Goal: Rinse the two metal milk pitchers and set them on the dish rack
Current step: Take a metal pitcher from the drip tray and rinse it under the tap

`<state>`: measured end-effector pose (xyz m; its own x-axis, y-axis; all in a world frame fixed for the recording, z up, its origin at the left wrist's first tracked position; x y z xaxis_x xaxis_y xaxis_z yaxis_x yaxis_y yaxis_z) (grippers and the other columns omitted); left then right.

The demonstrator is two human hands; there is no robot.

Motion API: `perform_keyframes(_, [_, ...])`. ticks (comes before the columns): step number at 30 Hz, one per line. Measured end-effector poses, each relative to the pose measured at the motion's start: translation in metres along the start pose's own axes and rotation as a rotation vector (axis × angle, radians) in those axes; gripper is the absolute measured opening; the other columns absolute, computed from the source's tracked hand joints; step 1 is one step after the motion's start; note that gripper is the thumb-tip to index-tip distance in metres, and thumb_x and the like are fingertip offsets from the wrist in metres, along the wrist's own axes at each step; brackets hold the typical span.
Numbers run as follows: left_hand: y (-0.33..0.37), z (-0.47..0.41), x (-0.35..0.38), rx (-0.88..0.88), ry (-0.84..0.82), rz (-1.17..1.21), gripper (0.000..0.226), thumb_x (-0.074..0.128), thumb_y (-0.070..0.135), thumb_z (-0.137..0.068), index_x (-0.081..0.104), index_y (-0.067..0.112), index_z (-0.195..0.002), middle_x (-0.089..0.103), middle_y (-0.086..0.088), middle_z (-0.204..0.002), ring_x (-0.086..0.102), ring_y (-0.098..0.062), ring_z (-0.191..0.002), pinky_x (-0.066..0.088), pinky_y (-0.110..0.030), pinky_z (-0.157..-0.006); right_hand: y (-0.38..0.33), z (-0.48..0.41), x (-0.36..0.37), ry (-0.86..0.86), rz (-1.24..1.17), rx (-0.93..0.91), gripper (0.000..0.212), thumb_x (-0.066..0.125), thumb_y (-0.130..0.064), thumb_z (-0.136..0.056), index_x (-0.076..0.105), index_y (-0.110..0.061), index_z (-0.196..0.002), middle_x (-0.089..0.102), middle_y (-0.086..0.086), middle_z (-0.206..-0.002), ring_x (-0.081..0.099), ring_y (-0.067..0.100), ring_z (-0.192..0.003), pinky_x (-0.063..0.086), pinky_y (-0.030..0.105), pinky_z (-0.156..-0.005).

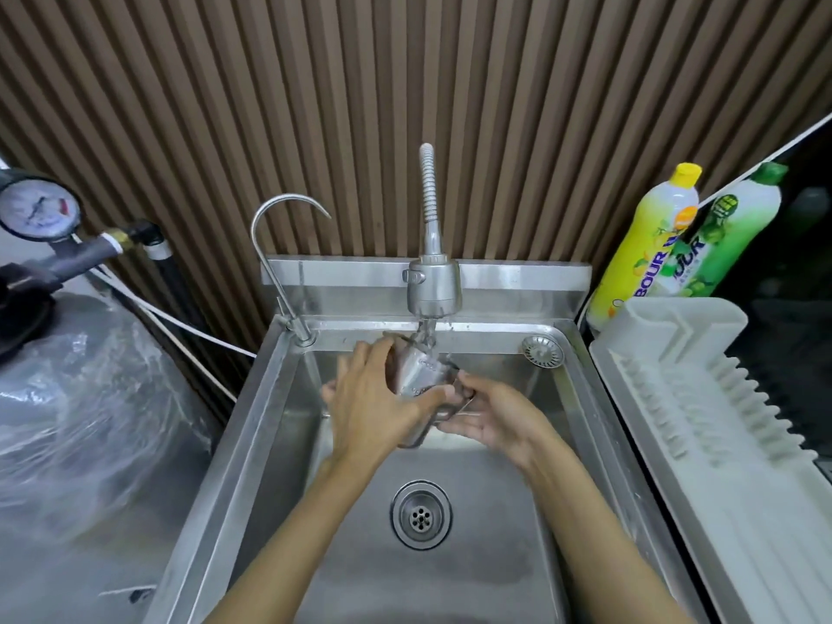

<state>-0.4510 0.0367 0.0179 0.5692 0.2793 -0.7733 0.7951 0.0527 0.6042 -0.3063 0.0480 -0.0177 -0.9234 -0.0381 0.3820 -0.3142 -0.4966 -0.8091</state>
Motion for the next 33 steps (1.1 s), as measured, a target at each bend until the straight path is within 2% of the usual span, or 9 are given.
perform_keyframes(3, [-0.002,0.005,0.008,-0.156,-0.089,0.218,0.073,0.062,0.076,-0.049,0.057,0.025,-0.101,0.066,0.008,-0.102,0.06,-0.018,-0.099,0.045,-0.033,-0.083,-0.018,0.005,-0.014,0.181,0.274,-0.024,0.012,0.058,-0.02,-0.088,0.057,-0.009,-0.091,0.068,0.012,-0.081,0.066,0.026,-0.072,0.059,0.036,-0.062])
perform_keyframes(7, [0.008,0.0,0.034,-0.304,-0.255,0.824,0.05,0.082,0.012,-0.062,0.056,0.015,-0.105,0.068,0.004,-0.098,0.065,-0.013,-0.092,0.047,-0.011,-0.071,-0.055,0.018,-0.013,0.508,0.762,-0.479,0.017,0.062,-0.024,-0.08,0.054,-0.013,-0.07,0.066,0.01,-0.075,0.062,0.025,-0.073,0.048,0.033,-0.07])
perform_keyframes(10, [0.012,-0.007,0.028,-0.208,-0.176,0.987,0.068,0.079,-0.008,-0.055,0.052,0.019,-0.111,0.066,0.003,-0.107,0.064,-0.003,-0.094,0.047,-0.008,-0.074,-0.04,0.016,-0.001,0.381,0.444,-0.552,0.023,0.06,-0.014,-0.082,0.05,-0.018,-0.062,0.064,0.0,-0.074,0.057,0.011,-0.072,0.043,0.027,-0.074])
perform_keyframes(14, [0.014,-0.015,0.0,0.0,-0.011,0.52,0.082,0.082,0.016,-0.055,0.048,0.026,-0.129,0.056,0.002,-0.12,0.051,-0.011,-0.116,0.043,-0.029,-0.099,-0.013,-0.005,0.006,0.028,-0.135,-0.201,0.022,0.05,-0.004,-0.089,0.05,-0.011,-0.068,0.063,0.005,-0.079,0.063,0.017,-0.079,0.052,0.032,-0.087])
perform_keyframes(18, [0.01,0.001,0.002,-0.147,0.023,0.215,0.081,0.069,0.069,-0.045,0.059,0.029,-0.115,0.06,0.004,-0.105,0.057,-0.014,-0.103,0.045,-0.036,-0.093,-0.029,0.0,-0.01,0.081,0.148,-0.067,0.016,0.055,-0.01,-0.086,0.055,-0.012,-0.07,0.061,0.007,-0.062,0.063,0.021,-0.056,0.058,0.035,-0.062])
perform_keyframes(23, [0.014,-0.001,0.031,-0.237,-0.094,0.712,0.046,0.086,0.022,-0.057,0.066,0.02,-0.098,0.071,0.005,-0.093,0.067,-0.007,-0.094,0.047,-0.002,-0.072,-0.068,0.011,-0.02,0.474,0.689,-0.478,0.026,0.063,-0.02,-0.077,0.047,-0.02,-0.058,0.065,0.011,-0.073,0.059,0.026,-0.069,0.048,0.036,-0.07])
perform_keyframes(26, [0.012,-0.01,0.025,-0.15,-0.032,0.792,0.066,0.084,0.006,-0.056,0.057,0.021,-0.114,0.066,0.002,-0.116,0.061,-0.01,-0.111,0.045,-0.011,-0.092,-0.049,0.006,-0.006,0.354,0.34,-0.535,0.029,0.059,-0.009,-0.082,0.043,-0.019,-0.059,0.069,0.001,-0.086,0.058,0.012,-0.073,0.045,0.022,-0.072])
perform_keyframes(29, [0.014,-0.017,0.001,-0.012,0.034,0.605,0.08,0.085,0.009,-0.052,0.053,0.025,-0.124,0.055,0.005,-0.117,0.053,-0.009,-0.11,0.043,-0.019,-0.099,-0.02,-0.009,0.008,0.068,-0.127,-0.301,0.024,0.048,-0.002,-0.089,0.046,-0.011,-0.067,0.062,0.007,-0.084,0.061,0.017,-0.078,0.049,0.03,-0.09])
perform_keyframes(33, [0.019,-0.001,-0.017,-0.099,0.112,0.207,0.078,0.078,0.059,-0.045,0.063,0.026,-0.114,0.046,0.005,-0.088,0.052,-0.016,-0.092,0.044,-0.032,-0.089,-0.018,-0.002,-0.001,-0.025,0.024,-0.072,0.011,0.05,-0.014,-0.091,0.058,-0.008,-0.085,0.065,0.012,-0.079,0.069,0.021,-0.067,0.058,0.035,-0.074])
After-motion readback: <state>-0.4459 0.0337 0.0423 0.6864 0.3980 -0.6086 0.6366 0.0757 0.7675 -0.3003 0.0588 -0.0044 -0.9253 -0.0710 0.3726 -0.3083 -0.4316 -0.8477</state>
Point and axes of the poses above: each hand's wrist, its own z-axis away from the middle knuckle, its own x-axis out of the palm, y = z × x, the point moved 5 cm from there along -z, towards the middle knuckle
